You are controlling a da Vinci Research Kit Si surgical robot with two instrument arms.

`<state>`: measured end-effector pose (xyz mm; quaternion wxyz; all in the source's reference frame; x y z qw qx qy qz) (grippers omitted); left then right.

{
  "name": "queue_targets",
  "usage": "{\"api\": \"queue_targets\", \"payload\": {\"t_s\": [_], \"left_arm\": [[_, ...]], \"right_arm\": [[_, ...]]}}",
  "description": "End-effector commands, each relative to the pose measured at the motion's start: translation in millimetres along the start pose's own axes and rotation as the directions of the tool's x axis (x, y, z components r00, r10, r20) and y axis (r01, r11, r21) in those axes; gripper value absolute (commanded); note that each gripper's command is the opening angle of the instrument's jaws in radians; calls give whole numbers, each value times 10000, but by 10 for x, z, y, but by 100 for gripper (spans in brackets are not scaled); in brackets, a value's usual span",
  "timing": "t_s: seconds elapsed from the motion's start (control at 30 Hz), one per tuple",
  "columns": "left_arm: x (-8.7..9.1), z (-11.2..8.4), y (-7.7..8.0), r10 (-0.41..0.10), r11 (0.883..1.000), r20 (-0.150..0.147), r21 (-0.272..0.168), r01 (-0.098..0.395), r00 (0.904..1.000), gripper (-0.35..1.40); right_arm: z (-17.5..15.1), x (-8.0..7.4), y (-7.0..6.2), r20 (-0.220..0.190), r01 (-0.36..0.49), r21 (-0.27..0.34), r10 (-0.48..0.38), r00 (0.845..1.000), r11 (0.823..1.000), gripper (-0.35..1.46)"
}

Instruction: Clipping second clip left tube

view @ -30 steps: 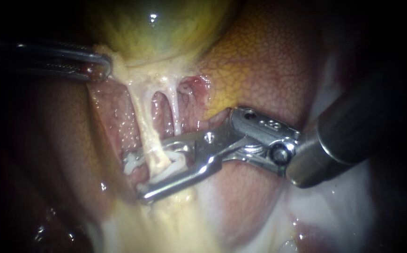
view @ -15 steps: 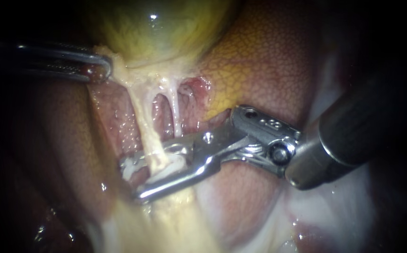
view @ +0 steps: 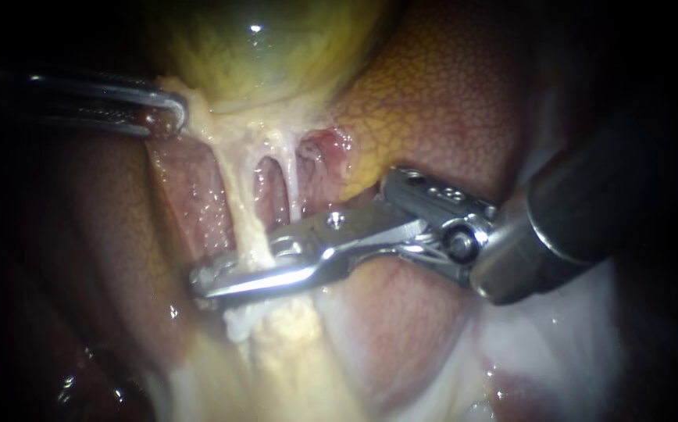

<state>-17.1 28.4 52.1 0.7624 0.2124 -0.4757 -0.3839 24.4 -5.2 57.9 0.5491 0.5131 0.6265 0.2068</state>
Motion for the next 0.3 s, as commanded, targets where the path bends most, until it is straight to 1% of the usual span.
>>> {"api": "queue_targets", "payload": {"t_s": [0.03, 0.3], "left_arm": [[0, 0, 0, 1, 10000, -1, 2, -1, 10000, -35], [0, 0, 0, 1, 10000, -1, 2, -1, 10000, -35]], "right_arm": [[0, -1, 1, 4, 12, 6, -12, 10000, 10000, -35], [0, -1, 1, 11, -107, -28, 107, 9999, 9999, -35]]}}
